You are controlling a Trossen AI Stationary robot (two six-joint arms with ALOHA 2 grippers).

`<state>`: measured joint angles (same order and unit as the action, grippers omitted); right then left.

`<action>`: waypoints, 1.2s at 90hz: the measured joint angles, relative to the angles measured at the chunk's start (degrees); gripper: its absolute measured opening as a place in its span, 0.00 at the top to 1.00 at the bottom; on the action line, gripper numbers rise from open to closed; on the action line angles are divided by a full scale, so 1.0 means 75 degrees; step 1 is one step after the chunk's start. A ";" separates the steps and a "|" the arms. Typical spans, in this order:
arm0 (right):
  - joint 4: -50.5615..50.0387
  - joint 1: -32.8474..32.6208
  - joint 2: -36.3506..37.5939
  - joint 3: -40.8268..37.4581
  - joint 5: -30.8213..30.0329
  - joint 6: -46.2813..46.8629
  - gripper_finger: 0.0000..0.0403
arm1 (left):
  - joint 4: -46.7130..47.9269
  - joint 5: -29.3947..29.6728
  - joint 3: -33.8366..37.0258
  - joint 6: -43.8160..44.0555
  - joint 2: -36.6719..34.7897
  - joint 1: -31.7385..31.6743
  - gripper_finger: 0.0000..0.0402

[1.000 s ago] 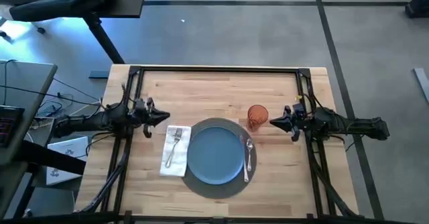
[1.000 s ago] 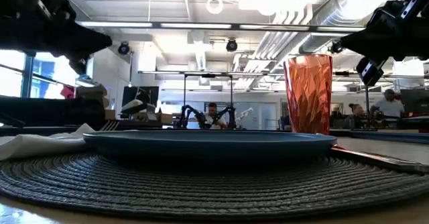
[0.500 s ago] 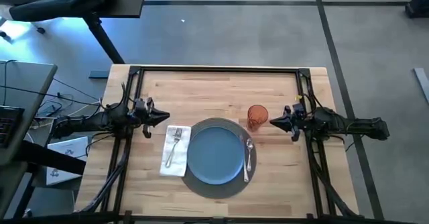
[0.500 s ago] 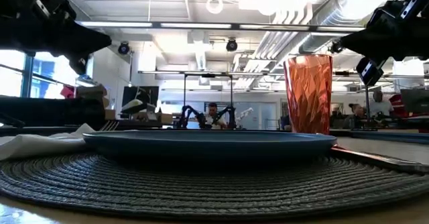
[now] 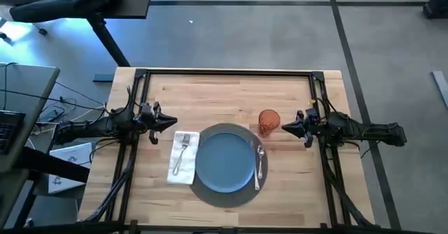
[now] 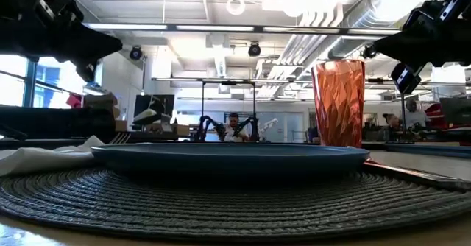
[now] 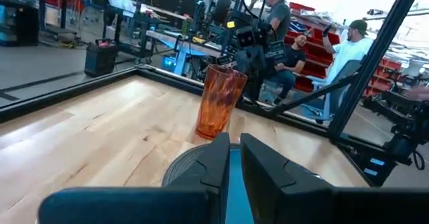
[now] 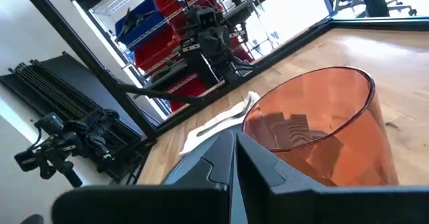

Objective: Set table place
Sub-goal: Return to Home Position

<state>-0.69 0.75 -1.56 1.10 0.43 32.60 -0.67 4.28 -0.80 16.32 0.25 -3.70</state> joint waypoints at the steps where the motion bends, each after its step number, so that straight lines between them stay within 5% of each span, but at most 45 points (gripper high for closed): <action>1: 0.0000 0.0000 0.0000 0.0000 0.0000 0.0000 1.00 | 0.0000 0.0002 0.0000 0.0000 0.0000 0.0000 0.94; 8: 0.0000 0.0000 0.0000 0.0000 0.0029 -0.0208 1.00 | 0.0000 -0.0001 0.0000 0.0003 0.0000 -0.0001 0.94; 25: 0.0557 -0.0093 0.0197 -0.0075 -0.0249 -0.4044 1.00 | -0.0003 0.0011 0.0000 0.0005 0.0000 -0.0002 0.94; 37: 0.0427 -0.0041 0.0201 -0.0073 -0.0594 -0.5335 1.00 | -0.0003 0.0040 0.0000 0.0003 0.0023 -0.0003 0.94; 108: 0.0280 0.0050 0.0052 -0.0079 -0.0434 -0.4146 1.00 | -0.0003 0.0060 -0.0003 0.0003 0.0045 -0.0003 0.94</action>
<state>1.41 1.13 -1.17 0.51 -2.83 1.51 -0.69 4.73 -0.82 16.34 0.59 -3.73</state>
